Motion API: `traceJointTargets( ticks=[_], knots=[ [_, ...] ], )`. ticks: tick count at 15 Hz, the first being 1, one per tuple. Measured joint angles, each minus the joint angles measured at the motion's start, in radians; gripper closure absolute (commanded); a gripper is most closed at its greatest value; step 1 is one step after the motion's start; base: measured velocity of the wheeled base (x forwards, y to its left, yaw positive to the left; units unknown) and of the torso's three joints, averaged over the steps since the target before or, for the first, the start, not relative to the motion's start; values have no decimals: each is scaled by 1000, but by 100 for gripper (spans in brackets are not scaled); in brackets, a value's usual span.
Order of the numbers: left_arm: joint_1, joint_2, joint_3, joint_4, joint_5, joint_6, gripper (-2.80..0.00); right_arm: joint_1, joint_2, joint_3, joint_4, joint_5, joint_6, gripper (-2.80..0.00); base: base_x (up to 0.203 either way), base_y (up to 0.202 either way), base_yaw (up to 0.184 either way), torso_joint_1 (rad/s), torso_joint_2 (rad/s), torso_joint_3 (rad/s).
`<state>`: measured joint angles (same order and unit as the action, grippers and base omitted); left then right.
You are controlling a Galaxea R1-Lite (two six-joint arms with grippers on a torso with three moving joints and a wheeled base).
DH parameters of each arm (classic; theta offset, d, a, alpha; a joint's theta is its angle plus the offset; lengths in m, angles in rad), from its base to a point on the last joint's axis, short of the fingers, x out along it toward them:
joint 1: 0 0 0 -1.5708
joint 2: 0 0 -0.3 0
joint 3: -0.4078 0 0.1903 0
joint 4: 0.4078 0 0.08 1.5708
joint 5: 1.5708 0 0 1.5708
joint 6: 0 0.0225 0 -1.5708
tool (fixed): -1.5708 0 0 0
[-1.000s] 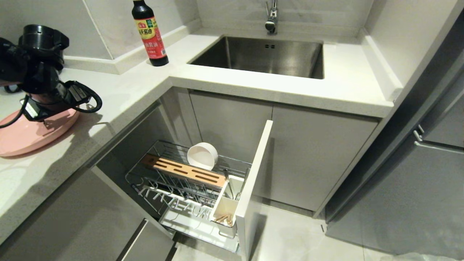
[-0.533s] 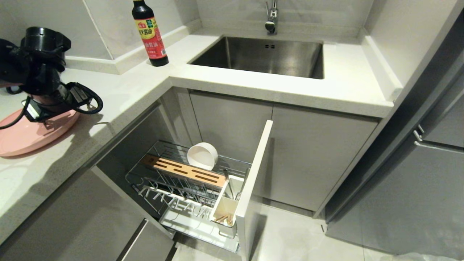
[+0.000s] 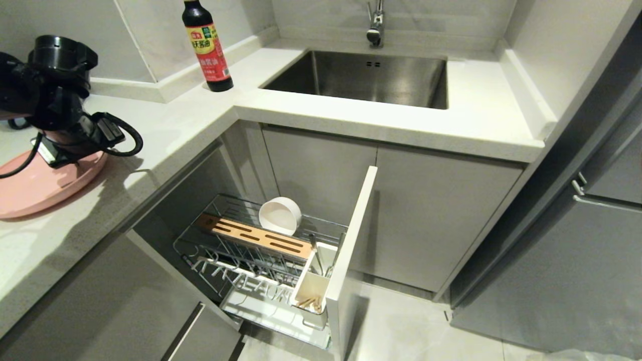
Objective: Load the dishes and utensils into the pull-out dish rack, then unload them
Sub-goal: Pick up the plate and place it in the cupboard
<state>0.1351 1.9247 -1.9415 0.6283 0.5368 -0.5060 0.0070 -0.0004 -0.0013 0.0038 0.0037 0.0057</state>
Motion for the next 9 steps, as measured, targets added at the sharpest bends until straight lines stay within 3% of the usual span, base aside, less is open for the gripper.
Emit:
traceJointTargets(
  ticks=[6,9],
  knots=[
    [-8,-29,0,2,1,2,0,-1,0,0,0,0,0,0,0,0,0,0,0,0],
    [-29,-75,-1,65,3,24,0,0,0,0,0,0,0,0,0,0,0,0,0,0]
  ],
)
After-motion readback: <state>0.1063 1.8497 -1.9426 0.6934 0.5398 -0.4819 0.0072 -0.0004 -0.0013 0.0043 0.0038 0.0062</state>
